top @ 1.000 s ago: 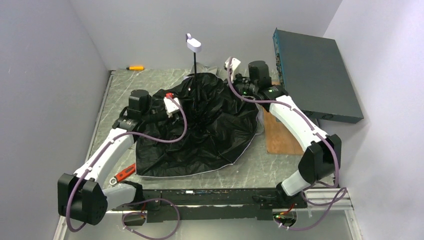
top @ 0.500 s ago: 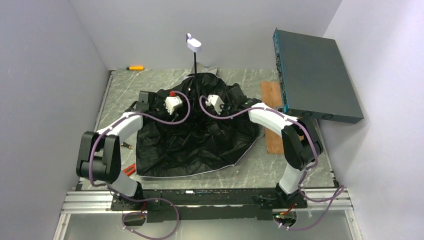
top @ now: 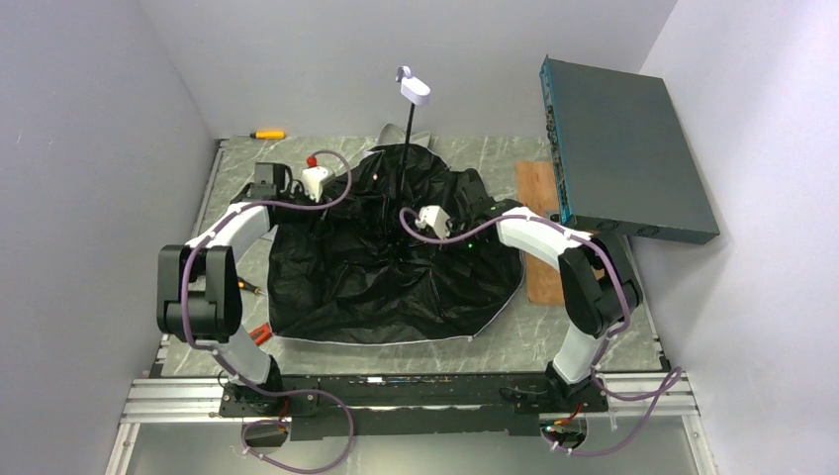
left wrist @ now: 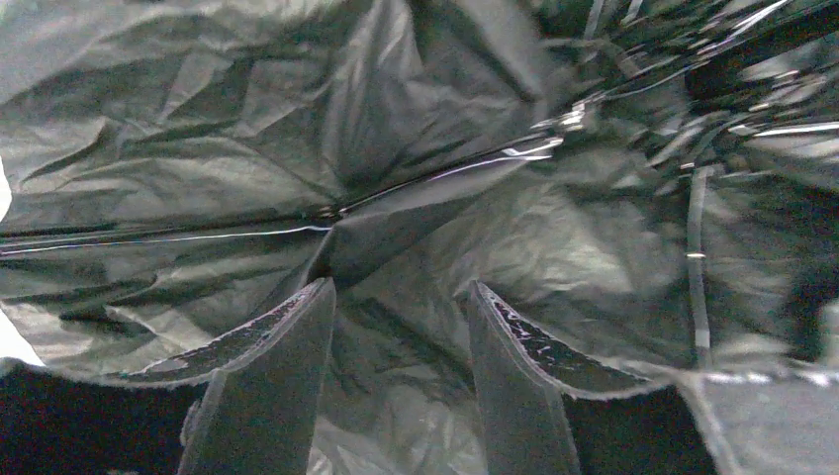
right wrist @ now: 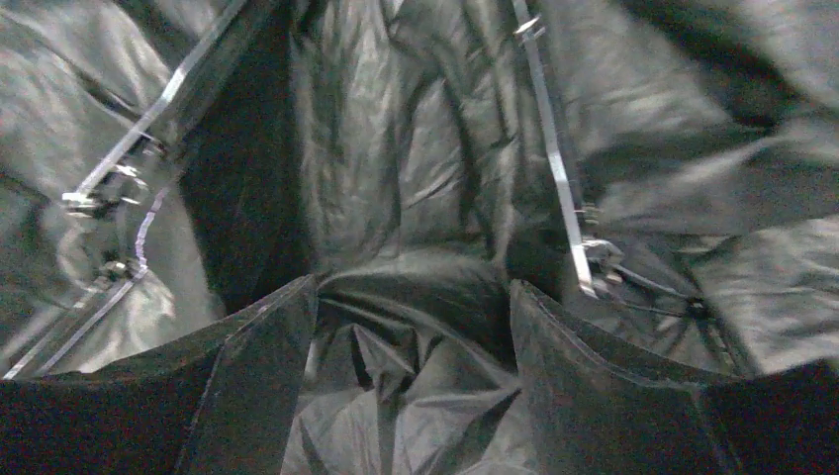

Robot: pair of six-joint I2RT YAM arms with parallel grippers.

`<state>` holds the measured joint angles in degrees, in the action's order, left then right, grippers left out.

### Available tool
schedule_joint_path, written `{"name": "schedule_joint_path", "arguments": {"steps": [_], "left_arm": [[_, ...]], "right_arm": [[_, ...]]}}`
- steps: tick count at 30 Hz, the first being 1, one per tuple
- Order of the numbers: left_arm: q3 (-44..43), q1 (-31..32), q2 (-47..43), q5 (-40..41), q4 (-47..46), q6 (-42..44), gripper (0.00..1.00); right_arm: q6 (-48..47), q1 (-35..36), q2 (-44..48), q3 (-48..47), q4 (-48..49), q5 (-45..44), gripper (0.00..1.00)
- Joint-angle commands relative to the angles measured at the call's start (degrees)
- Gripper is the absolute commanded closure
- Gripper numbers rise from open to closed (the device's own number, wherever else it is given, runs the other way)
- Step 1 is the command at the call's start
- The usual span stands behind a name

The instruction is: Open the umbrella

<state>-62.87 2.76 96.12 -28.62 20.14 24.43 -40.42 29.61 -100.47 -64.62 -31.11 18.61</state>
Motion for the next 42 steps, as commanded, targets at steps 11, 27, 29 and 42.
{"name": "schedule_joint_path", "arguments": {"steps": [11, 27, 29, 42], "left_arm": [[-4.6, 5.9, -2.5, -19.8, -14.8, -32.4, 0.49], [-5.0, -2.6, 14.7, -10.7, -10.6, -36.8, 0.45], [-5.7, -4.1, 15.1, -11.1, -10.3, -36.7, 0.44], [-5.4, 0.0, 2.3, -22.6, -17.4, -32.7, 0.41]], "right_arm": [[15.2, -1.4, 6.3, -9.3, 6.4, 21.9, 0.44], [-1.1, 4.6, 1.0, 1.2, -1.9, 10.3, 0.5], [-1.7, 4.8, -0.5, 1.1, -3.1, 9.0, 0.58], [10.4, -1.1, 4.5, -15.8, -8.9, 25.2, 0.41]]}}
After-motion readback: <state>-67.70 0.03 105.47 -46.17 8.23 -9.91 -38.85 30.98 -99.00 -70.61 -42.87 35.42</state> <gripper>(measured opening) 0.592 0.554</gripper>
